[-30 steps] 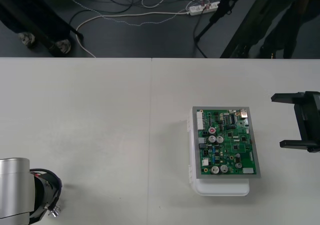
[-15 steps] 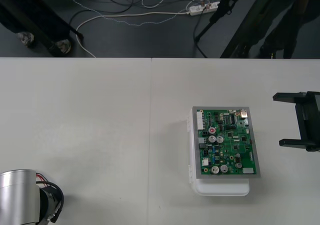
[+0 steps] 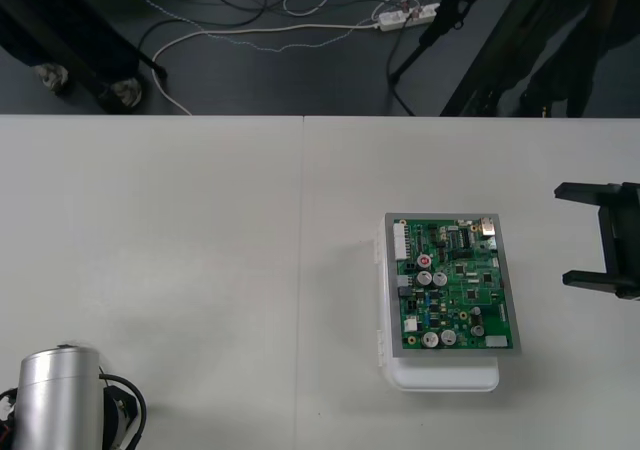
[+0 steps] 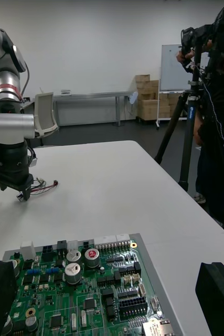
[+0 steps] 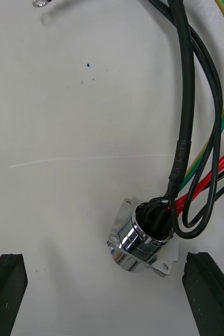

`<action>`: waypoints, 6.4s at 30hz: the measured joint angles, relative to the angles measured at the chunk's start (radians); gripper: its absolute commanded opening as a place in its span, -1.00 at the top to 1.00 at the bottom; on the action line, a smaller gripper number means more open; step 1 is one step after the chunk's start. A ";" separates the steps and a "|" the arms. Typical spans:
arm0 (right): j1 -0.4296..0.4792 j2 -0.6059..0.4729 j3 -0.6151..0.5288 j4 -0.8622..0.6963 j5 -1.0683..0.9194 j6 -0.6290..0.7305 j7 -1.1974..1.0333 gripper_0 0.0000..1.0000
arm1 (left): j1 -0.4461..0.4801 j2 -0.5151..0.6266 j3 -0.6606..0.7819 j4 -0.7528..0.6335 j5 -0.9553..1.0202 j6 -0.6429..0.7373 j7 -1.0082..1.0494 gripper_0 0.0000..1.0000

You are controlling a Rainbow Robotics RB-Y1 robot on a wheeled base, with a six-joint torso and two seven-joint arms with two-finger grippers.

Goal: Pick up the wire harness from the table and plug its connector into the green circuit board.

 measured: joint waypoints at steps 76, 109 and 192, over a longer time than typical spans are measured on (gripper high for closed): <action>0.000 0.004 -0.023 -0.093 -0.008 0.000 0.007 -1.00 | 0.010 -0.076 0.082 0.115 -0.003 -0.016 -0.193 -0.14; 0.000 0.004 0.000 -0.125 -0.008 0.000 -0.071 -1.00 | 0.125 -0.077 0.278 0.152 -0.003 -0.008 -0.193 1.00; 0.000 0.005 0.005 -0.129 0.003 0.000 -0.071 -1.00 | 0.219 -0.085 1.670 -0.186 0.996 -0.206 1.306 1.00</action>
